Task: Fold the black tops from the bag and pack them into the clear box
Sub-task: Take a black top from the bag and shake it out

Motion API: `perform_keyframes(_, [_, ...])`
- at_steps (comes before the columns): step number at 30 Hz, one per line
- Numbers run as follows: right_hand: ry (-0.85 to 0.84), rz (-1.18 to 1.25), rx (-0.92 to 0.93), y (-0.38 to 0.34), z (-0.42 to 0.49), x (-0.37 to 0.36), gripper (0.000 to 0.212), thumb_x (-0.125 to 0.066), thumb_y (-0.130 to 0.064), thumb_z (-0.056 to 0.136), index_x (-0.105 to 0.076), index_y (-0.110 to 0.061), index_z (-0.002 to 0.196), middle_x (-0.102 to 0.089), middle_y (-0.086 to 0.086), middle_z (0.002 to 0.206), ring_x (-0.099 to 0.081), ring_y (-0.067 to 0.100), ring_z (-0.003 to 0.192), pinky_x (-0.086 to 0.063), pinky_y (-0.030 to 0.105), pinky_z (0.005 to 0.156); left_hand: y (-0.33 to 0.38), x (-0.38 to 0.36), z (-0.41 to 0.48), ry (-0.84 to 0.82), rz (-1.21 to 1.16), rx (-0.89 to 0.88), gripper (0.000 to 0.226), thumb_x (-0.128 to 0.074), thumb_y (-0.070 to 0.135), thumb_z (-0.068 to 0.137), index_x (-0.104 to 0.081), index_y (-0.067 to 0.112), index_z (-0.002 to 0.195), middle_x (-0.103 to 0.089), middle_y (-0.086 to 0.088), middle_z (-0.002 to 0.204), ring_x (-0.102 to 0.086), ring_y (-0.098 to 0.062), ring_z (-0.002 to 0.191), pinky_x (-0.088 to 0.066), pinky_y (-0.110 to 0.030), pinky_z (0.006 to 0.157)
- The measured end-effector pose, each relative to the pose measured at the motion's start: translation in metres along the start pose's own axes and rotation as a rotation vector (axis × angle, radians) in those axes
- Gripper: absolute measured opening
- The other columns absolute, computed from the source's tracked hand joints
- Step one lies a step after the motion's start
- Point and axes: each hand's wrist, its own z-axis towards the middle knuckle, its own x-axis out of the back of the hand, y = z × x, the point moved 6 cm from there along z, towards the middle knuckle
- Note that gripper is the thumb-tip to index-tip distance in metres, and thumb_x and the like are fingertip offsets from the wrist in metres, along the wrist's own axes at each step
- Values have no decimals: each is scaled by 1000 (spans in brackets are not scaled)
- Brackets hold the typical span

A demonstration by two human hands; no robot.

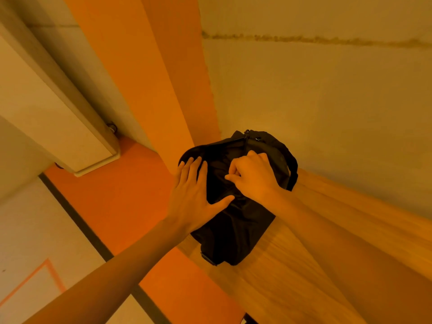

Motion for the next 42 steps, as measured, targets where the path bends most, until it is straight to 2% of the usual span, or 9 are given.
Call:
perform_keyframes(9, [96, 326, -78, 12, 1, 21, 17, -62, -34, 98, -62, -25, 85, -61, -12, 79, -61, 16, 91, -45, 42, 96, 2, 0, 0, 36, -28, -2, 119, -20, 96, 79, -33, 7, 157, -28, -14, 164, -18, -32, 154, -6, -48, 128])
perform_keyframes(14, [20, 54, -93, -1, 3, 14, 30, -58, -52, 96, -69, -25, 103, -68, -6, 93, -53, 19, 110, -35, 38, 99, 0, -1, 0, 45, -41, 6, 118, -23, 95, 79, -30, 7, 158, -26, -13, 165, -15, -31, 155, -2, -46, 128])
perform_keyframes(18, [40, -43, -119, -8, 4, 6, 19, -55, -40, 102, -69, -29, 106, -70, -5, 101, -51, 21, 116, -31, 36, 100, -3, -4, -2, 57, -61, 8, 118, -25, 95, 79, -28, 8, 158, -25, -13, 165, -15, -29, 155, -2, -45, 128])
perform_keyframes(23, [135, 308, -123, -4, 7, 23, 7, -65, -33, 96, -66, -29, 90, -69, -11, 89, -60, 14, 101, -37, 38, 100, -3, -5, -3, 74, -83, 2, 119, -22, 95, 79, -26, 6, 159, -26, -14, 165, -17, -29, 155, -2, -44, 128])
perform_keyframes(26, [175, 705, -84, -11, 6, 51, 8, -69, -23, 94, -69, -19, 87, -62, -12, 78, -56, 3, 76, -45, 30, 81, -4, -4, -3, 81, -95, -8, 122, -24, 96, 79, -24, 5, 159, -26, -15, 165, -17, -30, 155, -3, -44, 128])
perform_keyframes(30, [287, 935, -32, -26, 1, 103, 8, -67, -19, 96, -68, -14, 90, -61, -3, 83, -57, 9, 80, -46, 25, 77, -5, -3, -6, 98, -160, 4, 127, -26, 100, 75, -14, 7, 161, -21, -13, 166, -17, -28, 155, -3, -42, 128])
perform_keyframes(37, [467, 879, 52, -36, -21, 196, 6, -60, -16, 100, -63, -12, 97, -65, -4, 83, -61, -1, 76, -48, 15, 76, 6, 42, 6, 144, -534, 53, 123, -43, 97, 72, -6, 22, 162, -28, -5, 161, -30, -28, 147, -32, -51, 118])
perform_keyframes(40, [585, 793, 86, -40, -39, 239, 7, -59, -21, 101, -62, -18, 96, -65, 5, 86, -62, 4, 80, -49, 21, 75, 26, 79, 18, 151, -866, -8, 97, -52, 82, 83, -22, 30, 159, -42, 5, 152, -44, -18, 137, -41, -44, 112])
perform_keyframes(42, [669, 727, 107, -42, -54, 267, 8, -57, -26, 102, -61, -21, 97, -65, 17, 91, -61, 12, 82, -49, 28, 73, 46, 100, 27, 118, -1059, -54, 65, -61, 56, 94, -41, 29, 148, -57, 10, 134, -57, -11, 123, -48, -39, 107])
